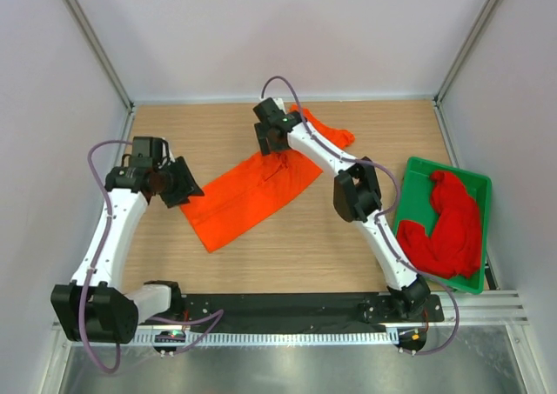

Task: Fold and stack the t-shirts
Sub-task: Fold the tshirt

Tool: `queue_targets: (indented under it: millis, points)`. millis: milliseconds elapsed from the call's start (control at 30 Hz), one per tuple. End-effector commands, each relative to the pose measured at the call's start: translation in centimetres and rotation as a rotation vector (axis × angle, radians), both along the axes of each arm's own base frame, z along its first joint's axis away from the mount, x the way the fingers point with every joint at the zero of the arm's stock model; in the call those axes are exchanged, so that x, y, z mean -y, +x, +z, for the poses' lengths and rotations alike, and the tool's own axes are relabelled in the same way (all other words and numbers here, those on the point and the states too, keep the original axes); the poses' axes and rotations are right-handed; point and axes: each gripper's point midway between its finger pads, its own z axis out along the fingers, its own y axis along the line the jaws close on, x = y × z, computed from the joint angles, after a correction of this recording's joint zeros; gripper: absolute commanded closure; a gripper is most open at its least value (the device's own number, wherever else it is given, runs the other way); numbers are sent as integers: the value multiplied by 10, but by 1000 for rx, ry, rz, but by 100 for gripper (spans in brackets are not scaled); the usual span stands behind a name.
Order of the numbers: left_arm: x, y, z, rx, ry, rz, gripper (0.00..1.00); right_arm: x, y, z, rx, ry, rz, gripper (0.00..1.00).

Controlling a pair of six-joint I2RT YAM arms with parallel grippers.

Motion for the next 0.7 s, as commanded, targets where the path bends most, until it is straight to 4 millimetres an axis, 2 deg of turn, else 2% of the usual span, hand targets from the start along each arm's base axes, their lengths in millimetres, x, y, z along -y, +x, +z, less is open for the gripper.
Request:
queue_targets:
  millis: [0, 67, 100, 333, 467, 533, 567, 667]
  points:
    - [-15, 13, 38, 99, 75, 28, 52, -8, -28, 87, 83, 20, 42, 13]
    - [-19, 17, 41, 92, 97, 35, 52, -20, -50, 85, 47, 19, 78, 13]
    - [-19, 22, 47, 109, 98, 35, 52, -33, -68, 86, 37, 12, 110, 13]
    - [-9, 36, 50, 105, 42, 24, 52, -82, -129, 74, -97, 125, 147, 11]
    - [-6, 34, 49, 107, 22, 25, 52, -105, -152, 59, -148, 138, 211, 11]
    - [-8, 32, 48, 111, 33, 34, 52, -115, -160, 54, -164, 140, 240, 11]
    - [-9, 30, 46, 106, 37, 37, 52, -120, -165, 44, -177, 121, 265, 11]
    - [-17, 22, 44, 111, 67, 57, 51, -132, -177, 31, -194, 87, 324, 11]
